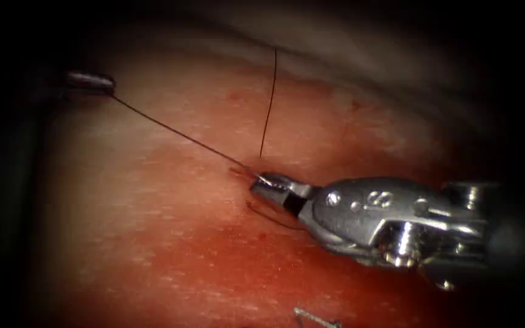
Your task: Wound Closure
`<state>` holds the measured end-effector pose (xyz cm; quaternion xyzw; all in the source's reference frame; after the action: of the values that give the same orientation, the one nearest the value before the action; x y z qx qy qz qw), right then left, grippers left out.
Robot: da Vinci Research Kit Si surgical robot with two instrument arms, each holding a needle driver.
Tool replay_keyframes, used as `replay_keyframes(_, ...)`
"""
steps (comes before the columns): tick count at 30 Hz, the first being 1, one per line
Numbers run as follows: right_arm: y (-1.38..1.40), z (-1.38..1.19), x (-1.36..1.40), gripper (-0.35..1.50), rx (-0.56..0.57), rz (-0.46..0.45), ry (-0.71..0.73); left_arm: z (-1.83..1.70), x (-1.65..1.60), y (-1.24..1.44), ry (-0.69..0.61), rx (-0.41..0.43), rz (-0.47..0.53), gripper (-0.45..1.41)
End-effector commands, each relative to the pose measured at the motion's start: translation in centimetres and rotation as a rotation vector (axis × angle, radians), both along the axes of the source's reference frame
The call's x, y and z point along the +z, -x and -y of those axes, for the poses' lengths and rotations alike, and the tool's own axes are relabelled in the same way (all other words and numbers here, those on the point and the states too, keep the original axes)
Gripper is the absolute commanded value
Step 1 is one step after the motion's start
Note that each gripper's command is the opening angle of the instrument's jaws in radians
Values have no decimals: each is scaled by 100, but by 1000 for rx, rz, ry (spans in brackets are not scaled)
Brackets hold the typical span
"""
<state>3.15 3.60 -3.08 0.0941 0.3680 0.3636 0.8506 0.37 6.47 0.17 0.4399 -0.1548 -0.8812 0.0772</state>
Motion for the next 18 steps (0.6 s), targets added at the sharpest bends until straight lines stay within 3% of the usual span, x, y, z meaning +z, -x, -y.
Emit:
replay_keyframes(1, -8, 0, 2, -35, 0, -3, 1, 0, 4, 0, 6, -28, 13, -35)
replay_keyframes(3, -8, 0, 1, -35, 9, -7, 7, -3, 2, 0, 5, -36, 10, -35)
replay_keyframes(4, -9, 0, 0, -23, 14, -13, 12, -4, 2, 1, -1, -41, 10, -35)
replay_keyframes(5, -9, 0, -1, -1, 19, -24, 16, -4, 3, 3, -1, -43, 8, -35)
replay_keyframes(6, -9, -1, -4, 42, 26, -40, 21, -5, 3, 6, 4, -43, 6, -35)
replay_keyframes(7, -8, -2, -6, 67, 33, -47, 25, -6, 4, 9, 10, -43, 1, -35)
replay_keyframes(8, -8, -2, -6, 67, 33, -47, 25, -6, 4, 9, 10, -43, 1, -35)
replay_keyframes(9, -8, -2, -8, 79, 36, -51, 27, -6, 4, 10, 9, -43, 2, -35)
replay_keyframes(10, -5, -4, -14, 111, 43, -76, 31, -7, 5, 14, 10, -46, 5, -35)
replay_keyframes(18, 21, -15, -34, 138, 83, -183, 67, -12, 9, 22, -6, -48, 34, -35)
